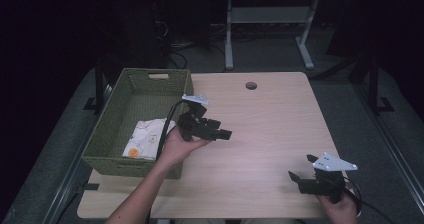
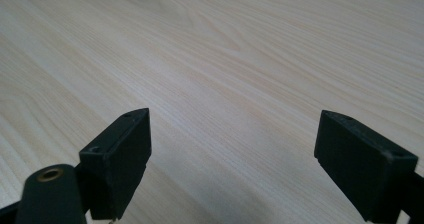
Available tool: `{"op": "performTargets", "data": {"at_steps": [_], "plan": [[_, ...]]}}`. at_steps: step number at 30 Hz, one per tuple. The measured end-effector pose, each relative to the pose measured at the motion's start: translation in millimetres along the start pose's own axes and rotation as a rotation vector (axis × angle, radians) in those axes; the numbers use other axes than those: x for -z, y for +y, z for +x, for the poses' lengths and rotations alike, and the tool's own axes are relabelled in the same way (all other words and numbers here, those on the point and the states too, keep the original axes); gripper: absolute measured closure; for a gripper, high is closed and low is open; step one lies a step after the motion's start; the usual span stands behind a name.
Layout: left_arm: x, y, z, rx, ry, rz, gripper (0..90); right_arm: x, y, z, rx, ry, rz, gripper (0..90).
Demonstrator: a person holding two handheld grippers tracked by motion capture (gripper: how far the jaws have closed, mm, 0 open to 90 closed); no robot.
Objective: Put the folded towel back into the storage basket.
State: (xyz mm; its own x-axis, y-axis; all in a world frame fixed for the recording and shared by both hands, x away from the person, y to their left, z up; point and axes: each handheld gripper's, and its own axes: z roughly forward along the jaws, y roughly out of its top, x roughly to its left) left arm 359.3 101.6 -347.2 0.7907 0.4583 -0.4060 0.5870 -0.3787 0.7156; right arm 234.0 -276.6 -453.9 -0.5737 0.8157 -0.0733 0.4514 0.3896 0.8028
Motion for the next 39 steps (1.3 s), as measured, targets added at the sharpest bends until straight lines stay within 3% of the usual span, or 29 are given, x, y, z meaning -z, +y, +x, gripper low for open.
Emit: {"op": "performTargets", "data": {"at_steps": [13,39], "plan": [[-26.9,-3.2,-4.4,0.031,-0.019,-0.009,29.3,0.4,-0.1,-0.4,0.002,0.002,-0.003,14.8],[-65.7,-13.0,-11.3,0.046,-0.032,-0.001,28.8,1.0,-0.9,-1.0,0.000,0.009,0.000,14.8]]}}
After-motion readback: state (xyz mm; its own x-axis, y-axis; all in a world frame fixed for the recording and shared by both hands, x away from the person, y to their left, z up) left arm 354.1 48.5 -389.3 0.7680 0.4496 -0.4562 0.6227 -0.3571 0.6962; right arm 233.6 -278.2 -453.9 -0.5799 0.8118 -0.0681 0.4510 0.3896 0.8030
